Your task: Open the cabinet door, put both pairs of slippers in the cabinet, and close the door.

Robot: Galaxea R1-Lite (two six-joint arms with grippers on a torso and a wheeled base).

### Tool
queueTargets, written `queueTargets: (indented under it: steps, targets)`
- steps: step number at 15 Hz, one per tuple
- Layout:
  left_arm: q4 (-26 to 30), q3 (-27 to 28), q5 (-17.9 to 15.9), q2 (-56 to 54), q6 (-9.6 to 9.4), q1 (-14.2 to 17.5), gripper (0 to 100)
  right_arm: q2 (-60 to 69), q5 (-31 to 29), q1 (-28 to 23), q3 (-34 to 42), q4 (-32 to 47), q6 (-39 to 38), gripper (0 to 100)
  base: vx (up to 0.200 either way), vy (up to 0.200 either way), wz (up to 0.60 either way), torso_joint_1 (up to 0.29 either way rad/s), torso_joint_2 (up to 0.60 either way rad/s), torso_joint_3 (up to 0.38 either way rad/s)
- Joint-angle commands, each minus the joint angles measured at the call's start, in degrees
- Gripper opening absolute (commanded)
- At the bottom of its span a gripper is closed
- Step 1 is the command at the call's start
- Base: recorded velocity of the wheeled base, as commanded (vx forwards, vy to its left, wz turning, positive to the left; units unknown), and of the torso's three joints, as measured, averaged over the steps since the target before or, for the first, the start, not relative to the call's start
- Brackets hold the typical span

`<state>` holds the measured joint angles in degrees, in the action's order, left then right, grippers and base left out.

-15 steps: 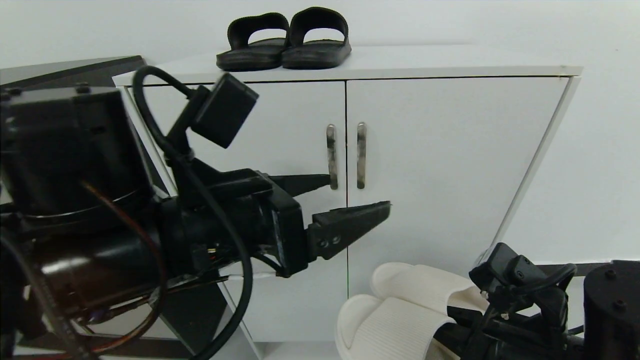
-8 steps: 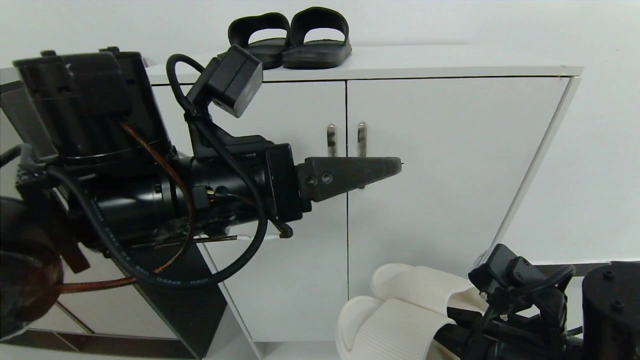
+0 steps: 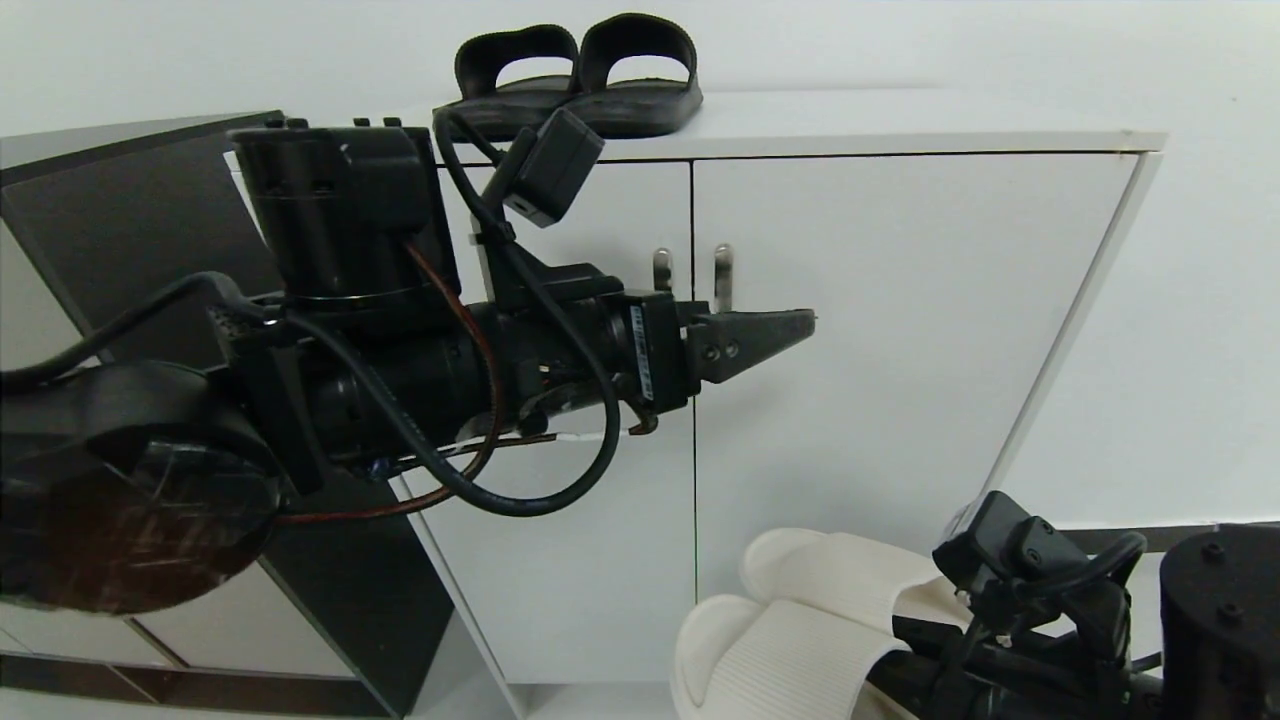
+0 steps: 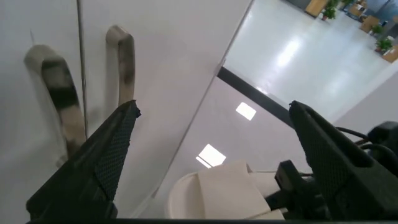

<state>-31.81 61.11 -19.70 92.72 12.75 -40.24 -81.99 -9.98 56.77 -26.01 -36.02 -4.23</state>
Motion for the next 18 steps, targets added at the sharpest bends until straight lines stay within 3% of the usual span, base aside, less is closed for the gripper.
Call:
queueTargets:
  steps: [1,6,9,18]
  targets:
    - [-0.1,1.3,0.5,2.2,-0.01,0.2,100,-0.1,0.0,0.0,0.1,0.0,0.0,0,0.0,0.0,0.0,0.0,0.0,0.0]
    - [-0.2,1.4,2.5,2.6,-1.77,1.0,100,-0.1,0.1,0.0,0.1,-0.1,0.0,0,0.0,0.0,0.0,0.0,0.0,0.0]
    - [-0.2,2.6,3.9,4.2,-1.77,1.0,100,-0.2,0.1,0.0,0.1,-0.1,0.0,0,0.0,0.0,0.0,0.0,0.0,0.0]
    - [-1.0,5.1,4.0,7.6,-1.68,1.0,100,0.1,1.9,0.0,0.4,-0.1,0.0,0,0.0,0.0,0.0,0.0,0.0,0.0]
